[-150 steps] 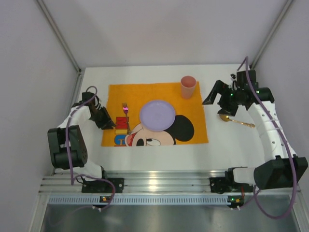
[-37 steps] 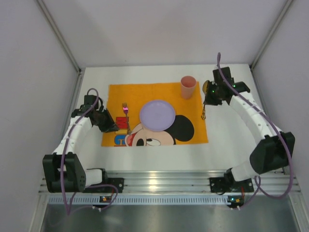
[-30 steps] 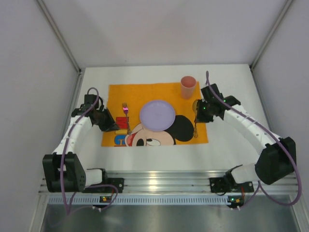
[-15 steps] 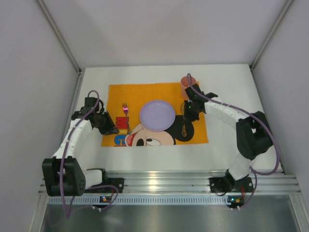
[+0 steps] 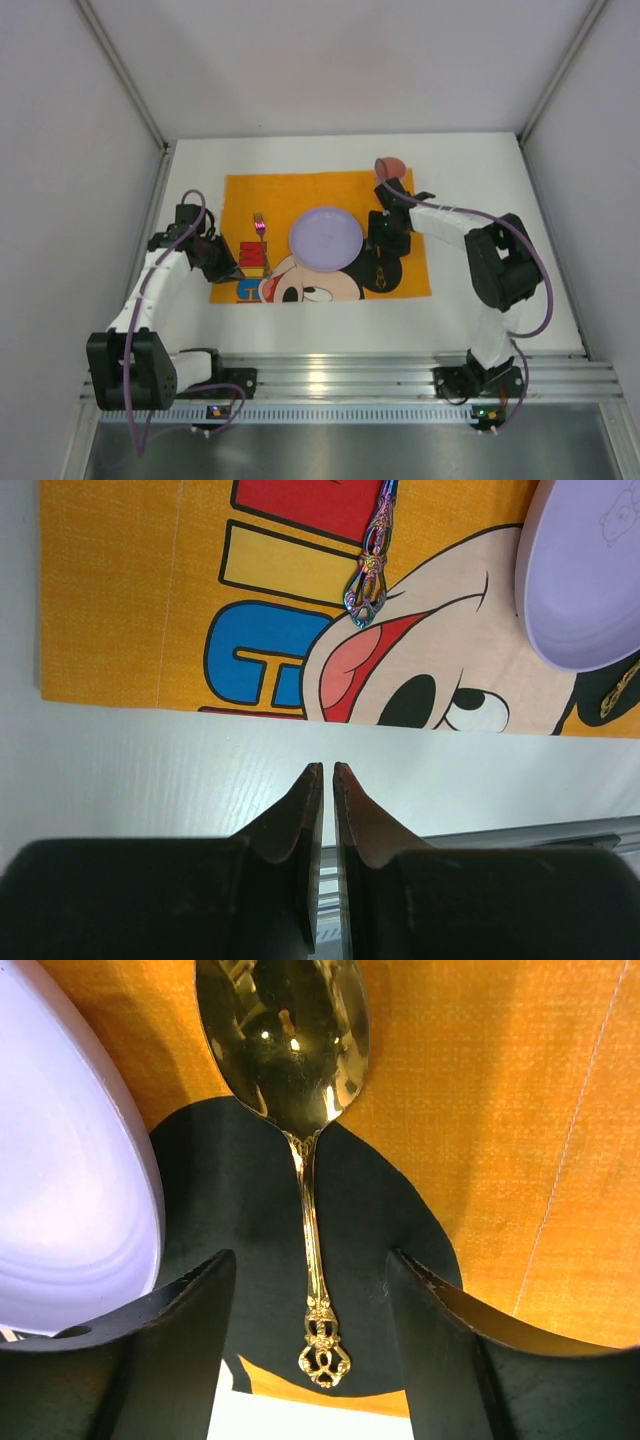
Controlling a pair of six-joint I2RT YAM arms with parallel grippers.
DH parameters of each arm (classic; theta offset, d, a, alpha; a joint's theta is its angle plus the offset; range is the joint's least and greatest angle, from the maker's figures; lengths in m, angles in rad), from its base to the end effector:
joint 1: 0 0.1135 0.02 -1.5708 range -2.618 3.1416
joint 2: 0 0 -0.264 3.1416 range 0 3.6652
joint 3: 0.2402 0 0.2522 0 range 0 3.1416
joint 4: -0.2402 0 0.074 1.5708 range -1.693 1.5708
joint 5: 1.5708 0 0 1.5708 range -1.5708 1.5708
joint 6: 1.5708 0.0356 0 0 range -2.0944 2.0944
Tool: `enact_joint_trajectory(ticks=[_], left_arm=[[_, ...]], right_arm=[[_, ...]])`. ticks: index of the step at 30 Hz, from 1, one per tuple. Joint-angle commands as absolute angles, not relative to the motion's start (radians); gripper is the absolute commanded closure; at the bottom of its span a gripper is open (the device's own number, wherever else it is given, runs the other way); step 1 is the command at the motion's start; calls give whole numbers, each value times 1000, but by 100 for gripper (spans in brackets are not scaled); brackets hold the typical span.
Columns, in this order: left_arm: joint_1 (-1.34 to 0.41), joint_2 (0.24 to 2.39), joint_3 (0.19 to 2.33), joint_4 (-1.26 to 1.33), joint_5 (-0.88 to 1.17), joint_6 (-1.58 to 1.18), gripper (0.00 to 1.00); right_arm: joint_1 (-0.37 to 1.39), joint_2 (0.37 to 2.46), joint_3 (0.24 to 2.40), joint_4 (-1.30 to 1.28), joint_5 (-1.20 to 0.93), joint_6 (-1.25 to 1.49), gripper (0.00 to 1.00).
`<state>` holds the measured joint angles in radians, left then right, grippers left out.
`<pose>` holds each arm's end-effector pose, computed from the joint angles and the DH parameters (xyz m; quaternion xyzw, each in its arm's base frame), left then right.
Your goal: Set the dinner table for one person
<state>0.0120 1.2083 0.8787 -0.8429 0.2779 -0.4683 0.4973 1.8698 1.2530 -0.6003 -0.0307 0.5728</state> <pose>0.2197 -0.0071 0.2381 -0.2043 0.9494 -0.1766 0.1601 0.3249 0.1776 0.1702 0.0345 0.9837 0.1027 0.1436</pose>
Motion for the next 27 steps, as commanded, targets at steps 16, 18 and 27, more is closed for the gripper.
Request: enact_joint_trajectory(ticks=[16, 18, 27], left_arm=[[9, 1279, 988, -859, 227, -440, 86], [9, 1285, 997, -851, 209, -442, 86], [-138, 1079, 980, -678, -24, -448, 85]], right_arm=[[609, 976, 1152, -692, -155, 462, 0], [607, 827, 1065, -727, -164, 510, 0], [607, 442, 903, -819, -183, 641, 0]])
